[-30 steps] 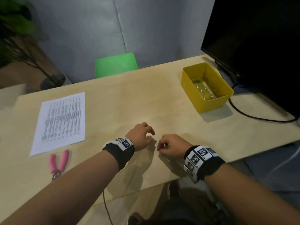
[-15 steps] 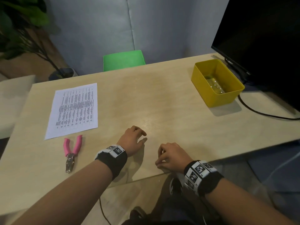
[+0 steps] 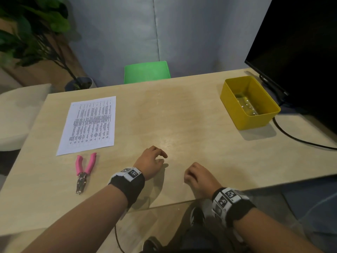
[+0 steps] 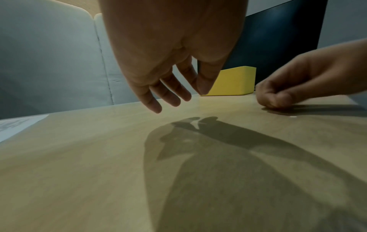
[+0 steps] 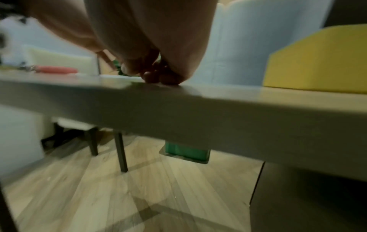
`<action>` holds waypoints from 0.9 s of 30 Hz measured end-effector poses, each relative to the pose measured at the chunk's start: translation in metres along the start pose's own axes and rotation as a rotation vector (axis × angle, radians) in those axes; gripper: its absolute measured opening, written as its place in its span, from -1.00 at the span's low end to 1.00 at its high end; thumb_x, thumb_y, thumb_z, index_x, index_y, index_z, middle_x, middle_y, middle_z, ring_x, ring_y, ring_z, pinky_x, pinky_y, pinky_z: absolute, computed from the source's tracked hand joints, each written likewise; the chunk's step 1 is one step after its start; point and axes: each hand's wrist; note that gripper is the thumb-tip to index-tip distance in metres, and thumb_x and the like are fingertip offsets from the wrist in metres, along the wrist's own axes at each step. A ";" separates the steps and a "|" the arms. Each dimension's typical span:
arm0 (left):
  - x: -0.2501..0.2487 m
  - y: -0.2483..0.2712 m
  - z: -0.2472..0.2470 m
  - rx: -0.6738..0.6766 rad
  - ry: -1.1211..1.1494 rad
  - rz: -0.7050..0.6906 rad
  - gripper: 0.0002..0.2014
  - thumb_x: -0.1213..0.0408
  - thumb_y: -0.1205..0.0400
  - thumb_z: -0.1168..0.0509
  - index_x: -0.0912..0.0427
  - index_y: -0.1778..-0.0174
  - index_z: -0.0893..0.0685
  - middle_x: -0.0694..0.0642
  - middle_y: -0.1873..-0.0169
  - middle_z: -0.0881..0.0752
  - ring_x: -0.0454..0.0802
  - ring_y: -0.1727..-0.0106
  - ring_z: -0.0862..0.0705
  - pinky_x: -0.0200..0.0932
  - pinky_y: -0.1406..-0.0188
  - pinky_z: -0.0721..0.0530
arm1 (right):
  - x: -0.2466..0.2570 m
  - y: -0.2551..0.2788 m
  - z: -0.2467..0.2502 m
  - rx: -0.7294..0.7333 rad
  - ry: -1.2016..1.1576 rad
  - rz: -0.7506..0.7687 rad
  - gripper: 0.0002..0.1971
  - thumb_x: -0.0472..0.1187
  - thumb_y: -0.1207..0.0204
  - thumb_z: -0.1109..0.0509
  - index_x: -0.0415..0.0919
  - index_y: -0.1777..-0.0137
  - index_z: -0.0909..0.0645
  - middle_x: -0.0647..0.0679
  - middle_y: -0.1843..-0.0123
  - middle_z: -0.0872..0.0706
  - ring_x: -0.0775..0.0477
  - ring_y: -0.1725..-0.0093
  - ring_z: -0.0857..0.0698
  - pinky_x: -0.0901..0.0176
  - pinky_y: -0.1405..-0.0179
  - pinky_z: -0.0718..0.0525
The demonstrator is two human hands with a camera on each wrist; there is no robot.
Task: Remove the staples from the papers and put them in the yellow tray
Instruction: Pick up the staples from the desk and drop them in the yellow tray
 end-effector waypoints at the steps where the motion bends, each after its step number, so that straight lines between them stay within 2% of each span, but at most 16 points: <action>1: -0.003 0.000 -0.001 0.006 0.004 -0.009 -0.83 0.27 -0.59 -0.25 -0.01 -0.02 -0.69 0.02 -0.11 -0.58 -0.01 -0.18 -0.55 -0.12 -0.18 -0.52 | -0.002 -0.002 0.006 0.000 -0.074 -0.046 -0.87 -0.19 -0.60 -0.27 -0.18 0.07 -0.65 0.02 0.06 -0.54 0.07 0.09 -0.54 0.30 0.01 -0.46; 6: -0.017 -0.005 -0.005 0.036 0.011 -0.026 -0.84 0.26 -0.59 -0.26 0.00 -0.02 -0.69 0.01 -0.10 -0.60 -0.02 -0.15 -0.56 -0.09 -0.19 -0.53 | -0.008 -0.011 0.029 -0.098 -0.279 -0.154 -0.90 -0.23 -0.62 -0.28 -0.16 0.07 -0.62 0.08 0.17 -0.64 0.23 0.19 -0.57 0.50 0.21 -0.47; 10: -0.031 -0.010 -0.007 0.049 -0.014 -0.071 -0.82 0.23 -0.58 -0.27 -0.03 -0.04 -0.71 -0.03 -0.08 -0.60 -0.07 -0.11 -0.55 -0.07 -0.19 -0.55 | -0.014 -0.014 0.040 -0.092 -0.354 -0.226 -0.90 -0.21 -0.60 -0.32 -0.14 0.06 -0.67 0.07 0.15 -0.70 0.17 0.14 -0.63 0.48 0.21 -0.50; 12: -0.036 -0.007 -0.010 0.168 -0.134 -0.190 -0.79 0.16 -0.59 -0.27 -0.07 -0.08 -0.74 -0.04 -0.12 -0.62 -0.05 -0.15 -0.56 -0.08 -0.17 -0.55 | -0.017 -0.012 0.041 -0.080 -0.307 -0.217 -0.90 -0.21 -0.58 -0.35 -0.16 0.03 -0.70 0.07 0.14 -0.70 0.18 0.13 -0.63 0.54 0.20 -0.48; 14: -0.039 -0.001 -0.018 0.306 -0.288 -0.370 -0.75 0.15 -0.60 -0.25 -0.08 -0.14 -0.75 -0.03 -0.16 -0.66 0.00 -0.14 -0.58 -0.04 -0.13 -0.58 | -0.021 -0.009 0.040 -0.070 -0.243 -0.202 -0.89 -0.21 -0.57 -0.36 -0.17 0.01 -0.71 0.07 0.12 -0.69 0.15 0.11 -0.63 0.58 0.19 -0.46; 16: -0.038 0.006 -0.025 0.366 -0.376 -0.499 -0.71 0.17 -0.58 -0.22 -0.07 -0.14 -0.76 -0.03 -0.17 -0.69 0.04 -0.11 -0.61 -0.02 -0.08 -0.61 | -0.023 -0.006 0.040 -0.059 -0.207 -0.196 -0.89 -0.20 -0.57 -0.36 -0.15 0.02 -0.71 0.08 0.12 -0.68 0.13 0.08 -0.62 0.53 0.17 -0.46; 21: -0.028 0.015 -0.029 0.347 -0.385 -0.657 -0.60 0.06 -0.48 -0.05 -0.13 0.02 -0.81 -0.02 -0.06 -0.75 0.08 0.04 -0.68 -0.09 0.09 -0.67 | -0.026 -0.007 0.039 -0.053 -0.190 -0.183 -0.89 -0.19 -0.57 -0.35 -0.14 0.03 -0.71 0.10 0.12 -0.65 0.14 0.08 -0.60 0.56 0.18 -0.43; 25: -0.018 0.018 -0.032 0.309 -0.449 -0.760 -0.72 0.15 -0.42 -0.25 -0.15 0.05 -0.78 -0.05 -0.03 -0.76 0.06 0.09 -0.72 -0.12 0.12 -0.70 | -0.025 -0.009 0.038 -0.053 -0.200 -0.193 -0.89 -0.19 -0.56 -0.37 -0.13 0.03 -0.72 0.08 0.10 -0.67 0.12 0.07 -0.62 0.48 0.14 -0.47; 27: -0.017 0.021 -0.032 0.279 -0.400 -0.752 -0.72 0.16 -0.45 -0.23 -0.14 0.04 -0.79 -0.06 -0.03 -0.77 0.04 0.09 -0.72 -0.13 0.13 -0.70 | -0.024 -0.009 0.037 -0.050 -0.200 -0.196 -0.89 -0.19 -0.56 -0.37 -0.13 0.02 -0.72 0.08 0.10 -0.67 0.11 0.06 -0.62 0.44 0.10 -0.49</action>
Point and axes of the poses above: each hand's wrist, its own y-axis away from the middle knuckle, its own z-axis out of the back of the hand, x = y × z
